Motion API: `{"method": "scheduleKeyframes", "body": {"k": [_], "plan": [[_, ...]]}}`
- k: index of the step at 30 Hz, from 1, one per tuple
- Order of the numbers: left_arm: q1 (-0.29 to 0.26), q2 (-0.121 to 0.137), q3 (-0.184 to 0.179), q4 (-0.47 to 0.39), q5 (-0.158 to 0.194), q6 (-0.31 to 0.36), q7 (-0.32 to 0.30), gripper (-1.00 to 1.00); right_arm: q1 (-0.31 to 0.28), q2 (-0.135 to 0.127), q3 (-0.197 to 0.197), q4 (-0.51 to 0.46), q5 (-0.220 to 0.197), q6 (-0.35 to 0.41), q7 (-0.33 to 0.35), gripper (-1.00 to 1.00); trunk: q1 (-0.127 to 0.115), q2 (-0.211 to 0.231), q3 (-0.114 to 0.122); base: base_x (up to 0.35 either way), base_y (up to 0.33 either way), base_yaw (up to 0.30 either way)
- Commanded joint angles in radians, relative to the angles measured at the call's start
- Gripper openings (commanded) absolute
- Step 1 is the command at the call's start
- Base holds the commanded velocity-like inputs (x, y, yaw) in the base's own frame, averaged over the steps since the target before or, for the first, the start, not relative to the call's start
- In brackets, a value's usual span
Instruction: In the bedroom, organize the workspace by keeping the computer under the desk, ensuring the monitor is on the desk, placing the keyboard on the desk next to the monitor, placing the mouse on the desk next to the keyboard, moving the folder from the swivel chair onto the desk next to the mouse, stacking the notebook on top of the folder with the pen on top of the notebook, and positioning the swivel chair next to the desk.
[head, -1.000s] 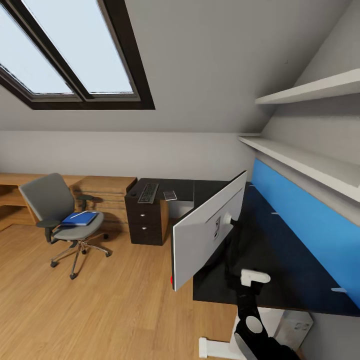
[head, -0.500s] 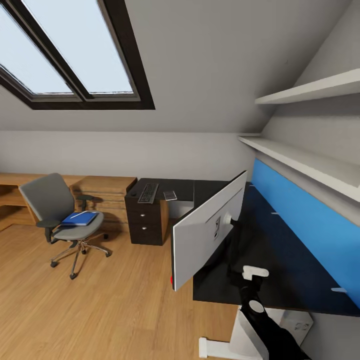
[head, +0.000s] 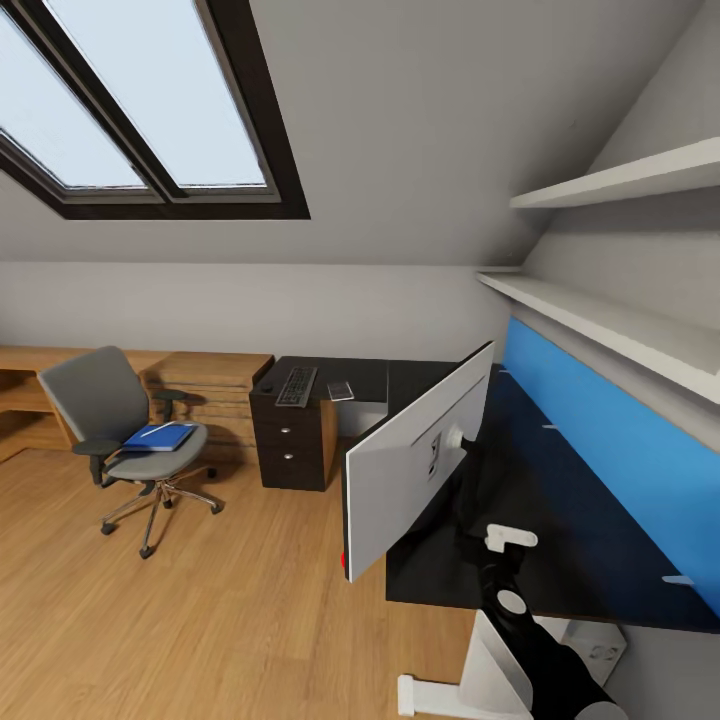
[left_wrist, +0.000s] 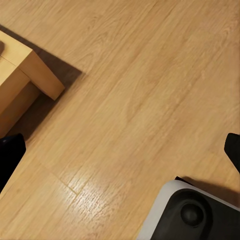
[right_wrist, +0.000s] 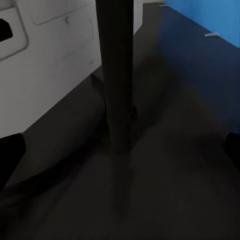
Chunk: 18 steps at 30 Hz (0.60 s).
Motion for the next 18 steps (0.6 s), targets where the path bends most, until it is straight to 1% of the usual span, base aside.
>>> {"method": "scheduleKeyframes", "body": {"k": [1, 18], "plan": [[0.0, 0.001, -0.009, -0.002, 0.003, -0.001, 0.009, 1.0, -0.001, -0.001, 0.007, 0.0, -0.01, -0.007, -0.007, 1.0, 0.001, -0.002, -0.001, 0.0, 0.0, 0.0], [0.0, 0.002, -0.009, -0.002, 0.004, 0.001, 0.009, 1.0, -0.001, -0.003, 0.001, -0.001, -0.008, -0.011, -0.006, 1.0, 0.001, -0.002, -0.001, 0.0, 0.0, 0.0]]}}
